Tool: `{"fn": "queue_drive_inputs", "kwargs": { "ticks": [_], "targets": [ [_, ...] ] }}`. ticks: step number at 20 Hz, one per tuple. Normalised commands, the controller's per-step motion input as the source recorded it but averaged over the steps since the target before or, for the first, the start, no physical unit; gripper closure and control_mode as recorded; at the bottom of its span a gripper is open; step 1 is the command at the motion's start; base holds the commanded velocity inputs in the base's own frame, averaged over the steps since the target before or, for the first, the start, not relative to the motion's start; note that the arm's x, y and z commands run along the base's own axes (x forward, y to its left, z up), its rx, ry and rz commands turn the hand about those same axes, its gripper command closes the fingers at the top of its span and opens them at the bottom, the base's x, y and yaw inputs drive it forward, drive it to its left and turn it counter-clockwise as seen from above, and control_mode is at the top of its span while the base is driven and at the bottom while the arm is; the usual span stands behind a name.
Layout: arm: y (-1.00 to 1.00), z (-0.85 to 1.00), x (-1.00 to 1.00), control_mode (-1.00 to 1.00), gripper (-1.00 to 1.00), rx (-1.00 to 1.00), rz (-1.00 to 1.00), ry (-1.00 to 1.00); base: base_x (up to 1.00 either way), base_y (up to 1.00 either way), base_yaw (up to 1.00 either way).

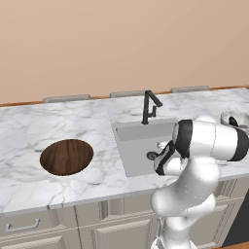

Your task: Pick the eggplants from the cabinet and place them in one bowl. Pick the pear from the sink and place it in the other bowl.

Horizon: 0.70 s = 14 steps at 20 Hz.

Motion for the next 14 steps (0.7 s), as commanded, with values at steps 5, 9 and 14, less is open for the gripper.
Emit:
{"fn": "queue_drive_inputs", "kwargs": {
  "ticks": [5, 9, 14],
  "targets": [
    [0.24, 0.78, -0.49, -1.00, 1.00, 0.05, 0.00, -0.03, 0.00, 0.00, 0.00],
    [0.19, 0.86, -0.24, -1.00, 1.00, 0.14, 0.00, 0.00, 0.00, 0.00, 0.00],
    [0.34, 0.39, -0.38, -1.00, 1.00, 0.14, 0.00, 0.00, 0.00, 0.00, 0.00]
  ]
}}
